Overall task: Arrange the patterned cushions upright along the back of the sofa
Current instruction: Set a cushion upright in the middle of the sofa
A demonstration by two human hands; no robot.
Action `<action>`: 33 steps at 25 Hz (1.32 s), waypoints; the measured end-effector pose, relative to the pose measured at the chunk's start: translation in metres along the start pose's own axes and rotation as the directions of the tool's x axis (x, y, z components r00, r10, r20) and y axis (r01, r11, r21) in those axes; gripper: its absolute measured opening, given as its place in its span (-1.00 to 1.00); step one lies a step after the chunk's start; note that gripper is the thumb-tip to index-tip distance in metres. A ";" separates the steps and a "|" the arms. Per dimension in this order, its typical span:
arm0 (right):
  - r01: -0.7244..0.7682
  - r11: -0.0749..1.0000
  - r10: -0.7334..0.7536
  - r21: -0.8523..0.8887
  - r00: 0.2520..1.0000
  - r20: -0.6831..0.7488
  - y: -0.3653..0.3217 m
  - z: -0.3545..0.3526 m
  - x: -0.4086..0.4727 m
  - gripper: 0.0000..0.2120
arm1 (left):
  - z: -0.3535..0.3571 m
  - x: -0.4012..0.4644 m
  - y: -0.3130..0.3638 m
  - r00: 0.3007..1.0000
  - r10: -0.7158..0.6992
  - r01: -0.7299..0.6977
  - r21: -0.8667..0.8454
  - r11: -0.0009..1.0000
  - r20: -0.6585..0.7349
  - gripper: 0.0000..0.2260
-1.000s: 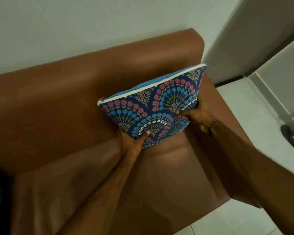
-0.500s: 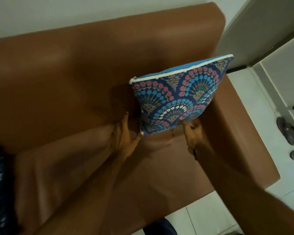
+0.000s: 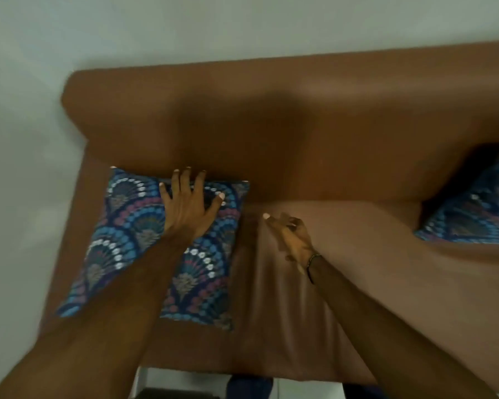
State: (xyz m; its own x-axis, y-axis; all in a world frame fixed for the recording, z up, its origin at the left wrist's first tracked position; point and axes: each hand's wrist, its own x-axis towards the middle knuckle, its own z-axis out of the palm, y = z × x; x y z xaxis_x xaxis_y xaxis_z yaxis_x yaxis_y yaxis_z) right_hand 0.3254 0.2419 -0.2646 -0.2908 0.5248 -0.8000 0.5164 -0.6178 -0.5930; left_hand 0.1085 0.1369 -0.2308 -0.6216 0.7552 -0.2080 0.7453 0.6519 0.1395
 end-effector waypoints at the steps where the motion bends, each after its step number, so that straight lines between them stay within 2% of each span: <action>1: 0.021 1.000 -0.021 -0.004 0.998 0.066 -0.007 0.027 -0.003 -0.31 | -0.008 -0.004 -0.028 0.998 -0.068 0.067 -0.027 0.997 -0.014 -0.34; 4: -0.023 1.000 0.019 0.018 0.978 0.208 -0.027 0.087 -0.026 -0.35 | -0.017 -0.017 -0.102 0.975 -0.223 0.219 -0.118 0.969 -0.021 -0.29; 7: -0.077 0.993 0.053 0.086 0.966 0.252 -0.024 0.115 -0.029 -0.46 | -0.016 -0.022 -0.148 0.944 -0.328 0.326 -0.289 0.900 0.043 -0.17; 8: -0.084 0.993 0.061 0.084 0.967 0.246 -0.024 0.115 -0.031 -0.50 | -0.016 -0.022 -0.156 0.914 -0.394 0.396 -0.407 0.823 0.094 -0.07; 10: -0.101 0.989 0.070 0.109 0.964 0.257 -0.026 0.112 -0.037 -0.51 | -0.019 -0.022 -0.157 0.842 -0.490 0.516 -0.605 0.607 0.226 0.18; 12: -0.091 0.990 0.055 0.110 0.955 0.290 -0.027 0.104 -0.038 -0.52 | -0.024 -0.021 -0.146 0.807 -0.530 0.542 -0.684 0.488 0.261 0.27; 15: -0.033 0.985 -0.017 0.171 0.959 0.281 -0.028 0.060 -0.039 -0.60 | -0.036 -0.018 -0.113 0.825 -0.528 0.467 -0.769 0.437 0.201 0.08; 17: 0.019 0.966 -0.080 0.256 0.970 0.230 -0.031 0.010 -0.042 -0.58 | -0.041 -0.024 -0.071 0.876 -0.425 0.407 -0.823 0.397 0.229 -0.20; 18: 0.074 0.958 -0.120 0.277 0.981 0.155 -0.033 -0.020 -0.044 -0.54 | -0.039 -0.027 -0.043 0.903 -0.356 0.372 -0.854 0.365 0.241 -0.34; 19: 0.156 0.953 -0.179 0.262 0.981 0.069 -0.035 -0.050 -0.043 -0.50 | -0.038 -0.030 -0.014 0.923 -0.295 0.342 -0.880 0.329 0.248 -0.40; 21: 0.276 0.946 -0.269 0.172 0.961 -0.064 -0.042 -0.105 -0.042 -0.47 | -0.029 -0.031 0.042 0.944 -0.210 0.307 -0.912 0.272 0.255 -0.32; 24: 0.340 0.938 -0.327 0.063 0.933 -0.153 -0.043 -0.171 -0.038 -0.44 | -0.006 -0.028 0.106 0.956 -0.152 0.282 -0.926 0.252 0.249 -0.22; 27: 0.357 0.933 -0.341 0.043 0.916 -0.210 -0.032 -0.208 -0.031 -0.45 | 0.016 -0.029 0.142 0.969 -0.105 0.247 -0.920 0.305 0.225 -0.29; 30: 0.358 0.930 -0.331 0.089 0.916 -0.225 -0.012 -0.226 -0.010 -0.40 | 0.040 -0.022 0.160 0.979 -0.119 0.198 -0.914 0.353 0.166 -0.34; 33: 0.327 0.925 -0.268 0.193 0.923 -0.276 0.008 -0.227 0.010 -0.19 | 0.059 -0.018 0.158 0.980 -0.083 0.199 -0.887 0.418 0.181 -0.28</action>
State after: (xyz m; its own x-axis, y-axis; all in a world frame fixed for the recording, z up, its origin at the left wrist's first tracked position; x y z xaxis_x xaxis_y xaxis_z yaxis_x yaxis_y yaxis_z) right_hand 0.5097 0.3749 -0.2563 -0.1844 0.8118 -0.5541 0.2273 -0.5133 -0.8276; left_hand 0.2518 0.2225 -0.2626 -0.6276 0.6735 -0.3906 -0.0262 0.4831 0.8752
